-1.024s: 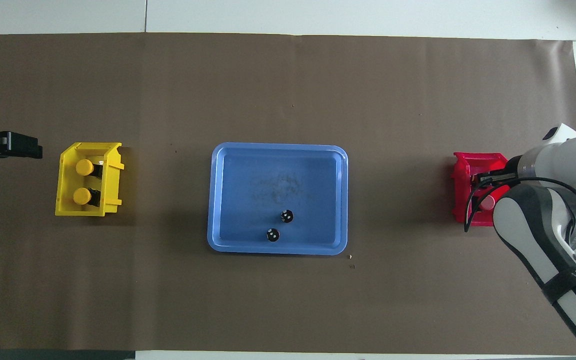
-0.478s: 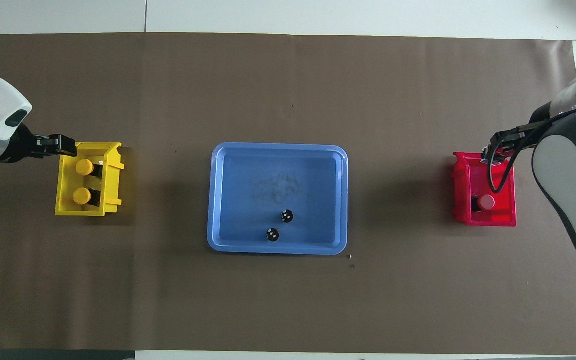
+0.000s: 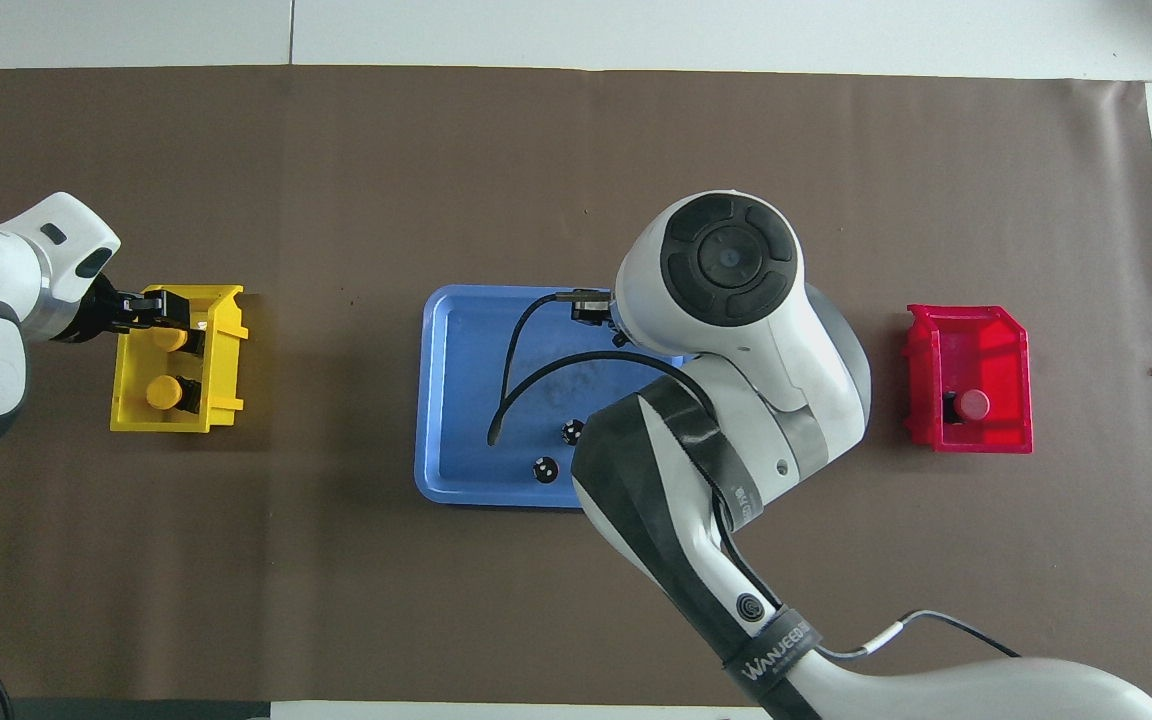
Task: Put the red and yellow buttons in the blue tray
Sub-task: 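Carry the red button into the blue tray while the left gripper grasps a yellow button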
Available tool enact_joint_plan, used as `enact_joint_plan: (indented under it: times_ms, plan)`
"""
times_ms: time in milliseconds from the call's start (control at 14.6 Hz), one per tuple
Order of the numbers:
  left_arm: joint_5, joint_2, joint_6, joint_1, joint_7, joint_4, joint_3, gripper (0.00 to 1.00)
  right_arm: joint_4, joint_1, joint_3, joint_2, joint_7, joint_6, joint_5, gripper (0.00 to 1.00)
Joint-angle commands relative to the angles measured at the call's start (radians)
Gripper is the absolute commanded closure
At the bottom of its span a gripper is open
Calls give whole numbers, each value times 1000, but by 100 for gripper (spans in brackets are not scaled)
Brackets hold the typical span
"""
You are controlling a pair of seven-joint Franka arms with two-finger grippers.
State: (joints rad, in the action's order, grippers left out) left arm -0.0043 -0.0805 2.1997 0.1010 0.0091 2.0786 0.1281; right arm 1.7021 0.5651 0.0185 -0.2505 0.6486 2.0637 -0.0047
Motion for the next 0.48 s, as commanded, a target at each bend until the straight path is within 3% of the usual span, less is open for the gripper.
enact_joint_plan:
  times_ms: [0, 410]
  plan:
    - [3, 16, 73, 12, 0, 64, 5, 29, 36, 30, 8, -16, 45, 61, 6, 74]
    - [3, -2, 106, 25, 6, 80, 5, 30, 166, 78, 8, -36, 82, 223, 5, 70]
